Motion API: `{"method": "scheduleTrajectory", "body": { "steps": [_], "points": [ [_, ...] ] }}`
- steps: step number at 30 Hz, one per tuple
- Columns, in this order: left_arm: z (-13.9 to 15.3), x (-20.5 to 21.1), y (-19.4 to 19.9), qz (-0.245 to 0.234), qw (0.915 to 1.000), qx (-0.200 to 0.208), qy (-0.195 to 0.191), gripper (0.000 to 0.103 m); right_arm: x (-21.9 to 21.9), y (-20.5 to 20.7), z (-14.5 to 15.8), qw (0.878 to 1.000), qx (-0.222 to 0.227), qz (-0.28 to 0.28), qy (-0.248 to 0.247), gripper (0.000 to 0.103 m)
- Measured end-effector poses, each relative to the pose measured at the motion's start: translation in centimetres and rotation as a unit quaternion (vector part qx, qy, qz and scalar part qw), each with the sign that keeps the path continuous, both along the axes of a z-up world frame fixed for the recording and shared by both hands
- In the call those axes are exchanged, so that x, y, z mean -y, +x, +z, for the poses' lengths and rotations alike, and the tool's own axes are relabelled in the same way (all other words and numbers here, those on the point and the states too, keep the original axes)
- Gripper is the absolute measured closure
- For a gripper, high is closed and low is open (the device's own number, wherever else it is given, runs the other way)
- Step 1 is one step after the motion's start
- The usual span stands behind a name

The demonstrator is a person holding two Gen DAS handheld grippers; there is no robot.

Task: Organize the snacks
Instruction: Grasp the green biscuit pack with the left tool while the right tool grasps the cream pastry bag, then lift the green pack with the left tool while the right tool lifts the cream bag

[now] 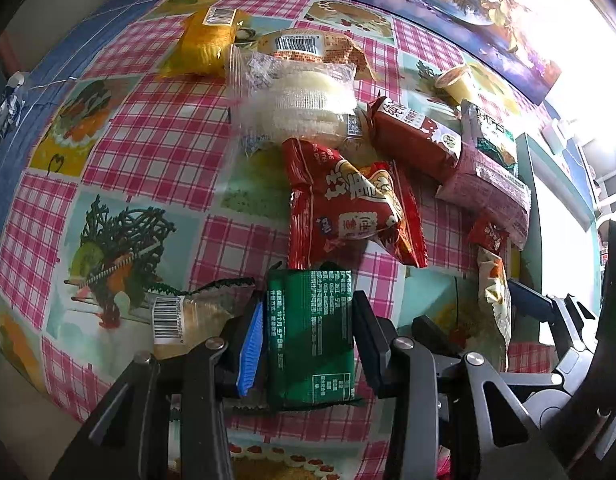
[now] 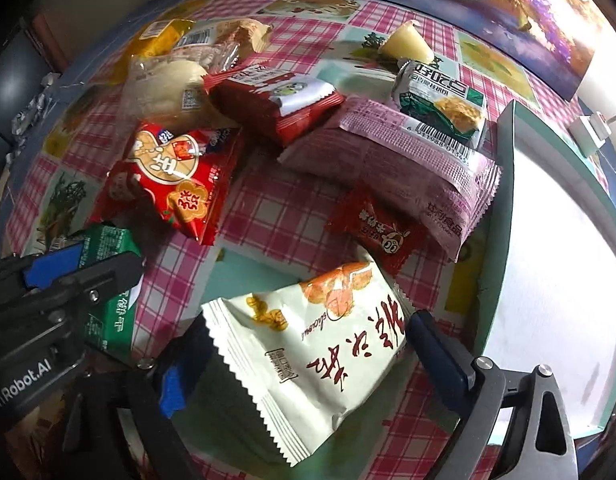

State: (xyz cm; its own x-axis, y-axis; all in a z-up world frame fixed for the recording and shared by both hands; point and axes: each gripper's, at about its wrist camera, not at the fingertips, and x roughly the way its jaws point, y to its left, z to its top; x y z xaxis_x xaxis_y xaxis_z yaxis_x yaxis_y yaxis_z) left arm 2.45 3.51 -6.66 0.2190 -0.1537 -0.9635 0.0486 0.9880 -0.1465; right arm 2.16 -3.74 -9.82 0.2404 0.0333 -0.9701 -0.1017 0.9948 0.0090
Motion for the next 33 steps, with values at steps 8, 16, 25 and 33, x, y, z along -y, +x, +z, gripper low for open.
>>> {"method": "scheduleTrajectory", "body": {
  "steps": [8,16,25,33],
  "points": [
    [-0.1,0.0,-0.4,-0.006,1.0000,-0.005,0.000,0.060,3.1,-0.8,1.5,1.000,0.016,-0.025,0.004,0.042],
    [-0.4,1.4,-0.6,-0.027,0.9994,-0.002,0.023,0.060,4.6,-0.7,1.9,0.999,0.021,-0.039,0.013,0.054],
    [0.1,2.4,-0.9,-0.030,0.9990,0.017,0.029,0.062,6.5,-1.2,3.1,0.998,0.021,-0.048,0.020,0.055],
    [1.9,1.9,-1.2,-0.023,0.9988,0.035,0.026,0.062,7.2,-1.6,4.5,0.997,0.032,-0.053,0.036,0.061]
  ]
}}
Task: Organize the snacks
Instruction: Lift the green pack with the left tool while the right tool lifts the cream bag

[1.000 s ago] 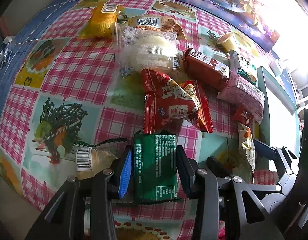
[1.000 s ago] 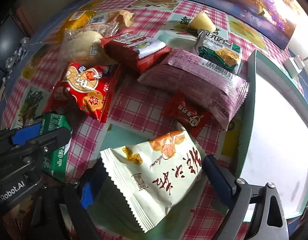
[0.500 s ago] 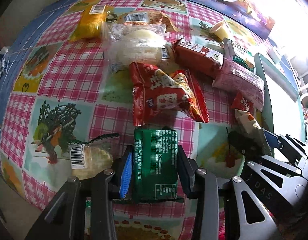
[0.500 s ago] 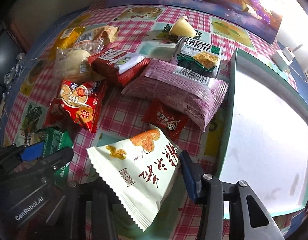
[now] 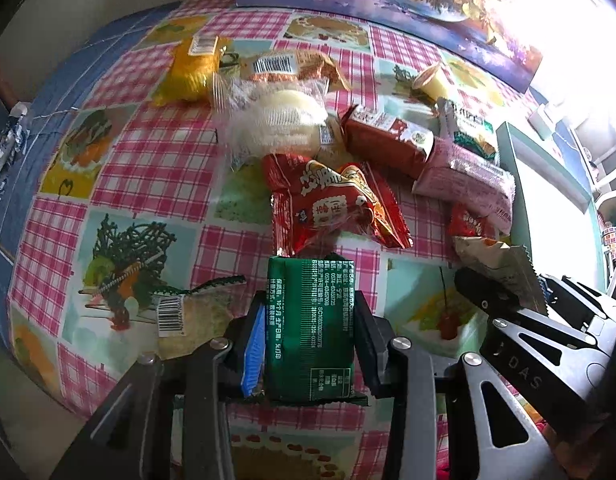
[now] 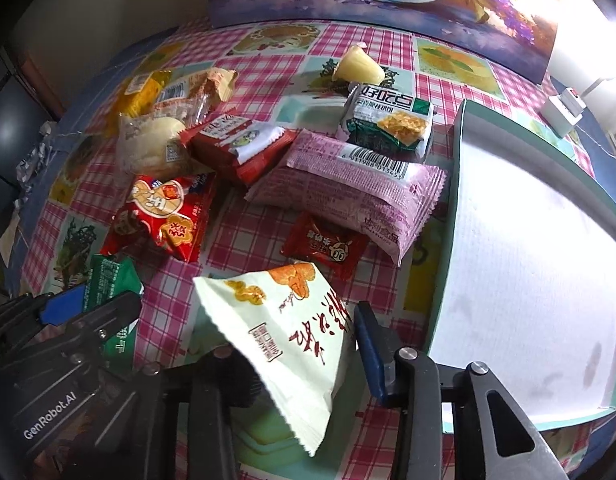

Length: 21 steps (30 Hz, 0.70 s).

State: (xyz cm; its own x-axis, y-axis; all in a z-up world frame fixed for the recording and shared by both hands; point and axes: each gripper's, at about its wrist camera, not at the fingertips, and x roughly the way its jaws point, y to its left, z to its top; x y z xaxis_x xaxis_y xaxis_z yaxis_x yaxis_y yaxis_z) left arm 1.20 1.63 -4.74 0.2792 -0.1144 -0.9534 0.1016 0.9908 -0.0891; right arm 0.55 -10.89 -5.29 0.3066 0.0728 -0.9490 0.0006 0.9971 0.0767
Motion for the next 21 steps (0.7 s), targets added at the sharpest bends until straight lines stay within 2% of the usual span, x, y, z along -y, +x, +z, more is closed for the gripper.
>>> {"method": "scheduleTrajectory", "body": {
  "steps": [4,14,21],
  "points": [
    [0.8,-0.2,-0.1,0.001,1.0000,0.005,-0.001,0.062,0.7,0.0,0.4,1.000,0.003,-0.007,0.020,0.070],
    [1.1,-1.4,-0.7,0.009,0.9998,0.006,-0.015,0.062,4.0,-0.2,1.5,0.995,0.022,-0.042,0.086,0.078],
    [1.8,-2.2,-0.9,0.015,0.9995,0.014,-0.025,0.062,4.9,-1.2,2.2,0.993,0.038,-0.059,0.094,0.082]
  ]
}}
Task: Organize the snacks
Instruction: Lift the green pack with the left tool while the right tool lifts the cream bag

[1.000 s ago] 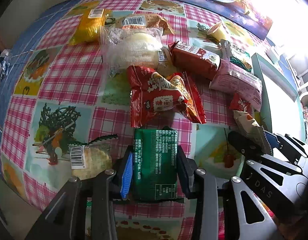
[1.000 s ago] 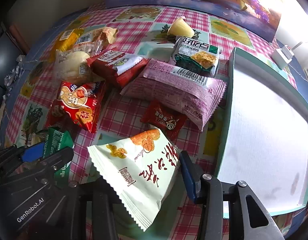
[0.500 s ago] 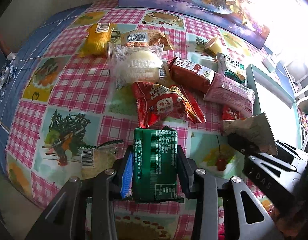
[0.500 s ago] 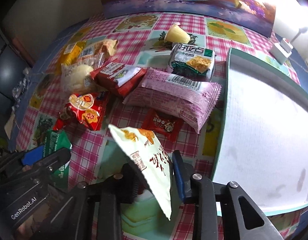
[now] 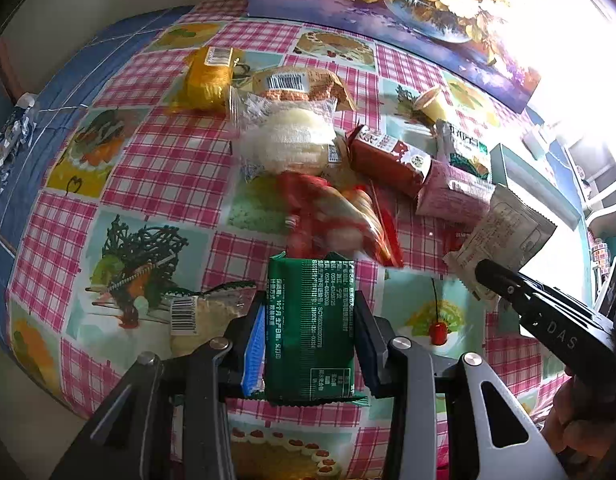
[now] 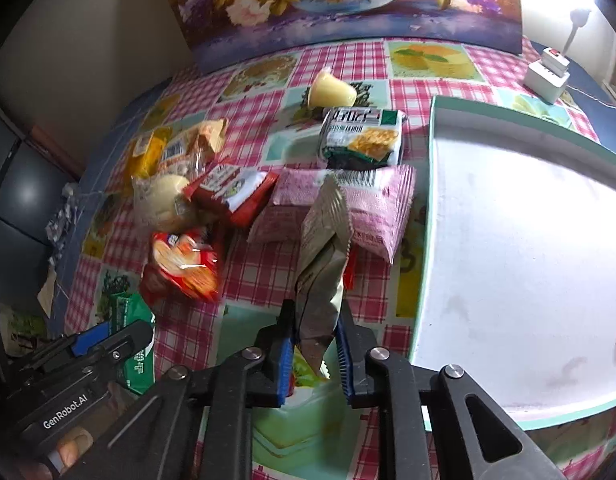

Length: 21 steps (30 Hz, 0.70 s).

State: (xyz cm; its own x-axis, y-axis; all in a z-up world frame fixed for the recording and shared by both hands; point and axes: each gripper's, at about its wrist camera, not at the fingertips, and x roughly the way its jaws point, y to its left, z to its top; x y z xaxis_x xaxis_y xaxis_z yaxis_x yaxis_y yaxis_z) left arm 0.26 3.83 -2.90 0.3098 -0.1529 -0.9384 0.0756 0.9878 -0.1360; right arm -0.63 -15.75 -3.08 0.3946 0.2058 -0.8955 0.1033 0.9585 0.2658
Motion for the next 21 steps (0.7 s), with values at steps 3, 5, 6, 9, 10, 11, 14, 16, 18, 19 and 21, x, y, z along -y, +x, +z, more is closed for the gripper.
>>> {"method": "scheduleTrajectory", "body": {
  "steps": [3,5,6,9,10,11,14,16,18,19,21],
  "points": [
    [0.6,-0.1,-0.2,0.001,1.0000,0.007,0.000,0.062,-0.1,-0.7,0.2,1.000,0.005,0.001,-0.001,0.082],
    [0.7,0.1,-0.2,0.001,1.0000,0.008,0.001,0.062,0.0,-0.7,0.3,1.000,0.010,-0.001,-0.001,0.082],
    [0.8,0.1,-0.3,0.002,1.0000,0.009,0.002,0.062,0.1,-0.8,0.5,1.000,0.014,-0.004,-0.001,0.083],
    [1.3,0.0,-0.5,0.008,0.9999,0.014,0.003,0.062,0.2,-0.9,0.8,1.000,0.027,-0.010,0.001,0.083],
    [1.5,0.0,-0.6,0.009,0.9998,0.016,0.004,0.062,0.3,-1.0,1.0,0.999,0.031,-0.011,0.003,0.083],
    [1.8,-0.1,-0.8,0.009,0.9998,0.019,0.005,0.062,0.2,-1.0,1.2,0.999,0.035,-0.011,0.004,0.083],
    [2.5,0.3,-0.9,0.010,0.9996,0.027,0.010,0.062,0.2,-1.2,1.8,0.999,0.047,-0.009,0.005,0.082],
    [2.9,0.6,-0.9,0.008,0.9994,0.030,0.012,0.062,0.1,-1.4,2.1,0.999,0.054,-0.008,0.007,0.082],
    [3.4,1.0,-1.1,0.006,0.9992,0.036,0.015,0.062,0.2,-1.4,2.3,0.998,0.059,-0.010,0.007,0.082],
    [3.8,1.3,-1.1,0.004,0.9991,0.039,0.016,0.062,0.3,-1.6,2.5,0.998,0.063,-0.013,0.008,0.082],
    [4.3,1.8,-1.1,0.000,0.9990,0.043,0.015,0.062,0.6,-1.7,2.8,0.997,0.069,-0.018,0.011,0.082]
  ]
}}
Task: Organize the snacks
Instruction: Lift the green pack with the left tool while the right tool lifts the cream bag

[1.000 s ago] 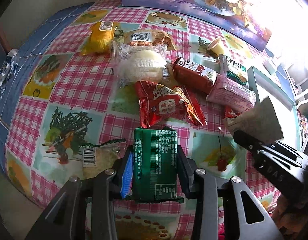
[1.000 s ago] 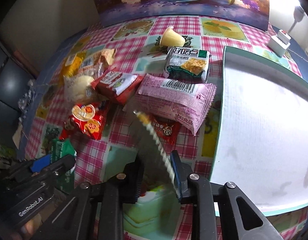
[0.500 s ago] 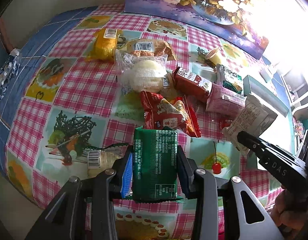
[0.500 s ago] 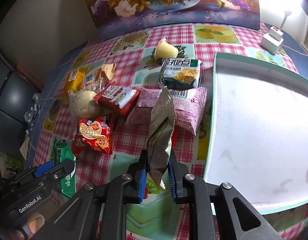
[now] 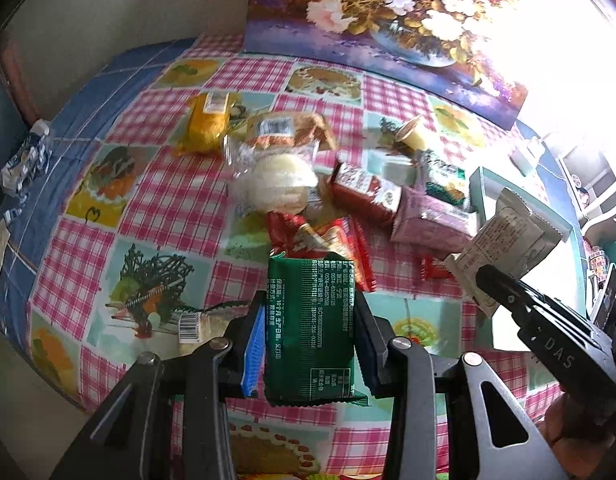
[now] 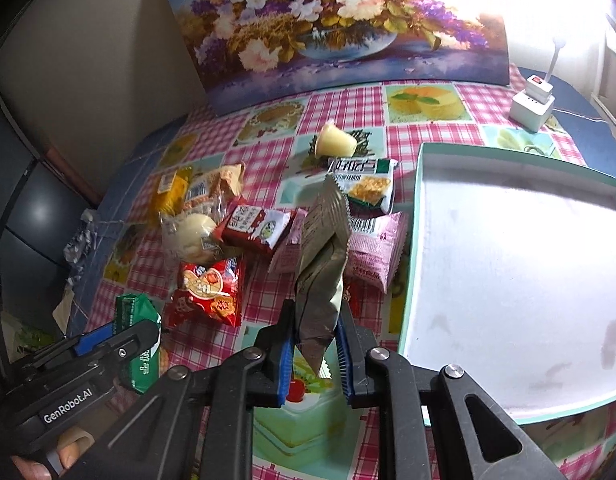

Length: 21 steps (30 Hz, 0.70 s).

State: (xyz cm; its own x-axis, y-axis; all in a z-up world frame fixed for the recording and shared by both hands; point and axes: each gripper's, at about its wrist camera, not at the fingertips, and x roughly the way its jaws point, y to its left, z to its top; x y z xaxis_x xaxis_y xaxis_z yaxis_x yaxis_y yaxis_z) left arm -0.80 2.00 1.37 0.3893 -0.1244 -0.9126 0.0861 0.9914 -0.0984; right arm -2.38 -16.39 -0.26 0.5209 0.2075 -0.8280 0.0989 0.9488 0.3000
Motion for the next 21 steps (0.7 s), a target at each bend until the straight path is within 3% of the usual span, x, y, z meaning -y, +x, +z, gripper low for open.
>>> {"method": "scheduleTrajectory", "body": {
  "steps": [14,21],
  "points": [
    [3.3,5.5,0.7,-0.036,0.9987,0.014,-0.032,0.062,4.4,-0.9,0.8,0.996,0.022,-0.085,0.015,0.082],
    [3.5,9.8,1.7,-0.061,0.9973,0.005,-0.041,0.062,8.5,-2.0,0.7,0.984,0.017,-0.177,-0.024,0.082]
  ]
}}
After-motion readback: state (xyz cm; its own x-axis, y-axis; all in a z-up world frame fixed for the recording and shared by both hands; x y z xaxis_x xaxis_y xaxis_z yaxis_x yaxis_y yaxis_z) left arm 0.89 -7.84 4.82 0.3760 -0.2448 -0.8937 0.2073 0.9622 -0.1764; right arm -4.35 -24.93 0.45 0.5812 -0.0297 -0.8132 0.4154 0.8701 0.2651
